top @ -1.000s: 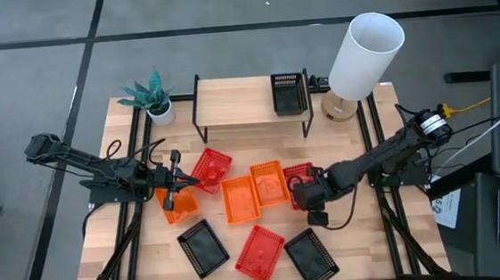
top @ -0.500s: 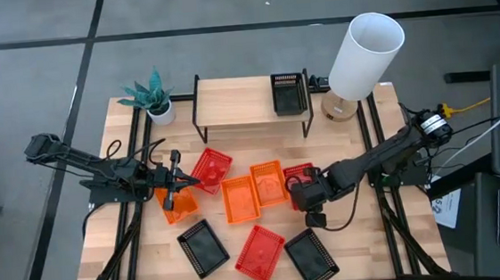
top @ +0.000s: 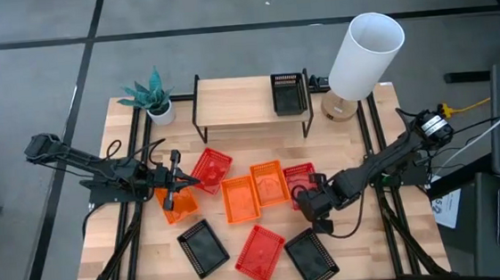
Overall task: Stack baskets on shelf by color
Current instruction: Put the bottom right red bin on the shelf
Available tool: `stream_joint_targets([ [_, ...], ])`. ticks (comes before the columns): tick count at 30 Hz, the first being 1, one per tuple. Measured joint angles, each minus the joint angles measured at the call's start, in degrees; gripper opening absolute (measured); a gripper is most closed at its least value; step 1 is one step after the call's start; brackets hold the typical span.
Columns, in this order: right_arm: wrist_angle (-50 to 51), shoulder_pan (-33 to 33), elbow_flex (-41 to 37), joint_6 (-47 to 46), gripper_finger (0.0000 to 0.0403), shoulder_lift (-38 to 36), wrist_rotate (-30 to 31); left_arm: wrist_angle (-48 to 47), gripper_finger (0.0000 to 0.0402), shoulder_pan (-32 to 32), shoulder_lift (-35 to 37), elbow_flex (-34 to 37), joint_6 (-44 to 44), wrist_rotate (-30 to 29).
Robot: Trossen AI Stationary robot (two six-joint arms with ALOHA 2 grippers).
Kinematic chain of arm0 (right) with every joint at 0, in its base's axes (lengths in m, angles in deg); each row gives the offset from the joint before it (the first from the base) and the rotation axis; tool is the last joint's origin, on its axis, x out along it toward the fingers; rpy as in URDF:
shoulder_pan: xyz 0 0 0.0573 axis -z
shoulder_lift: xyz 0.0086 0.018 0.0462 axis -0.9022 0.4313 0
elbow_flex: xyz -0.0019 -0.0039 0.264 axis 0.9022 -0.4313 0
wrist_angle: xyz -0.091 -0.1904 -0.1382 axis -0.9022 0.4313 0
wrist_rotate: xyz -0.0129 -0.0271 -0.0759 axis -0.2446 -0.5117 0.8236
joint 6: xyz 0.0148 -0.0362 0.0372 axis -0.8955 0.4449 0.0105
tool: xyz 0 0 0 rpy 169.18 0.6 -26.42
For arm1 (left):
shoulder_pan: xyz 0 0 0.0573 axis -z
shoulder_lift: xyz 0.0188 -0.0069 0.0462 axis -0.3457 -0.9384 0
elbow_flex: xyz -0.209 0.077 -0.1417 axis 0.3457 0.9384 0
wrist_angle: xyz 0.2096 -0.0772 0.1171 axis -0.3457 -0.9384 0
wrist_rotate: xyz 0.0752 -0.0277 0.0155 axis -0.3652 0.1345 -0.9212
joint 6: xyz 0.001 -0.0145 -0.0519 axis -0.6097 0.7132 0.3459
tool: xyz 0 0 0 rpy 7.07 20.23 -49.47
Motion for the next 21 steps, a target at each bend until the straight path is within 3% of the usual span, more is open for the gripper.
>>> stream_joint_targets([
  [8,-4.97,0.15,-3.76,-2.55,0.0106,0.02,1.33,0.0,0.0,-0.02,-0.01,0.01,0.0,0.01],
  [13,-4.79,-0.01,-2.99,-1.37,0.0029,0.02,-1.53,-0.02,0.0,0.0,-0.02,0.0,0.0,0.02],
  [21,8.82,-2.47,4.48,-3.26,0.0007,0.04,0.2,-0.22,0.0,0.0,-0.02,0.02,0.0,0.02],
])
